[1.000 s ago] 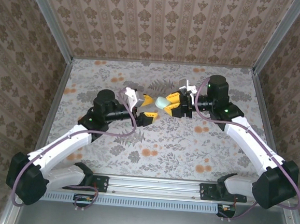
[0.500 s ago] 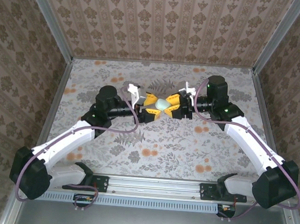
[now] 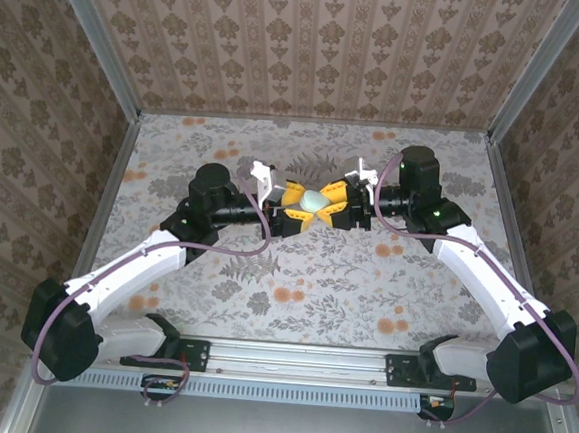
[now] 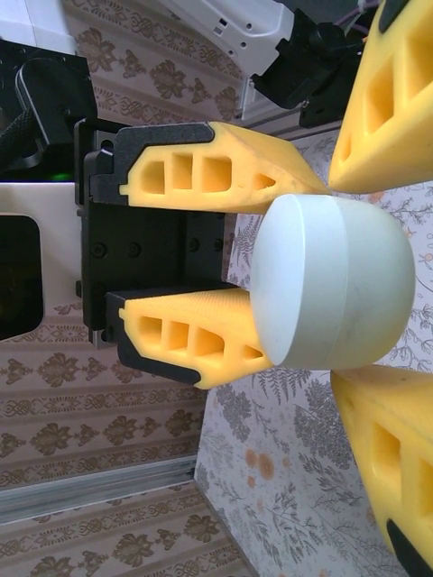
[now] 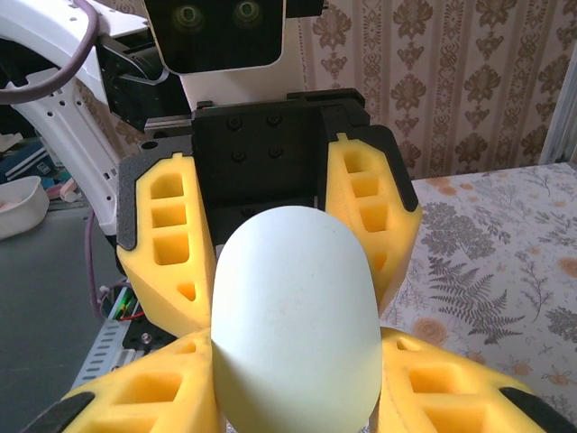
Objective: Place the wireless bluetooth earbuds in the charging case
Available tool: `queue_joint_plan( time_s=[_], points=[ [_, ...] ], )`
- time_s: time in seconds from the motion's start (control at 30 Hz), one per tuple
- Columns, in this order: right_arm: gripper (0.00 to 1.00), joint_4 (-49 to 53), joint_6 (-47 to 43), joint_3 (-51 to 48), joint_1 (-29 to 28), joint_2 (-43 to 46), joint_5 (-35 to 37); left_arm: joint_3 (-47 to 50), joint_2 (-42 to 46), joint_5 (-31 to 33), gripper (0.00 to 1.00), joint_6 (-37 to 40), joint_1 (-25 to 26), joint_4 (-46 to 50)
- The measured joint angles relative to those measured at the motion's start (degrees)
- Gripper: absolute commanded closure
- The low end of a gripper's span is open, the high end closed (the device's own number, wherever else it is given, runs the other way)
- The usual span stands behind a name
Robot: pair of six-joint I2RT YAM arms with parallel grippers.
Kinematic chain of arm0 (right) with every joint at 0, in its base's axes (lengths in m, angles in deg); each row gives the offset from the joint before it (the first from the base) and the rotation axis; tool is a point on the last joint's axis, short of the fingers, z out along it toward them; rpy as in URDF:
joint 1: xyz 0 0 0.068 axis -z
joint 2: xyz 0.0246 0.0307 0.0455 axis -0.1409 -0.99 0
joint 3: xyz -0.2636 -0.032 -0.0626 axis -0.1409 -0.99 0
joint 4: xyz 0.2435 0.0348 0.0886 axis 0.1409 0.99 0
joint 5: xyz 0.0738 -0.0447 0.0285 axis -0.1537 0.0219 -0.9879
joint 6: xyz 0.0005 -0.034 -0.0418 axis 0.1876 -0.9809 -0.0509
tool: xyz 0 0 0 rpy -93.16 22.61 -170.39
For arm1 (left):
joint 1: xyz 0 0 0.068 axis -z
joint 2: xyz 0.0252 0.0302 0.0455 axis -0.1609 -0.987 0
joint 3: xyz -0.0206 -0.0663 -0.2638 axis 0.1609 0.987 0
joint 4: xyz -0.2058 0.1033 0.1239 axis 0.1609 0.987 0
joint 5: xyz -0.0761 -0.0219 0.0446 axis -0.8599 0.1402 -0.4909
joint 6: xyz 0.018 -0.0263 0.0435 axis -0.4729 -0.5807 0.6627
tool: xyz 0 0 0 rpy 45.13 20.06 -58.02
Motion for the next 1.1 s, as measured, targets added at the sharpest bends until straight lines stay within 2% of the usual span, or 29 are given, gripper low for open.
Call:
queue_joint_plan(
  time_s=[0.5,1.1],
  points=[
    [0.63,-0.1,-0.3,0.0,0.0,0.1,0.1,-1.4,-0.7,0.0,0.55,0.0,0.3,0.9],
    [0.63,-1.5,0.1,-0.5,0.0,0.1,0.0,-1.7,-0.9,-0.4,0.51,1.0,0.4,1.8]
  ],
)
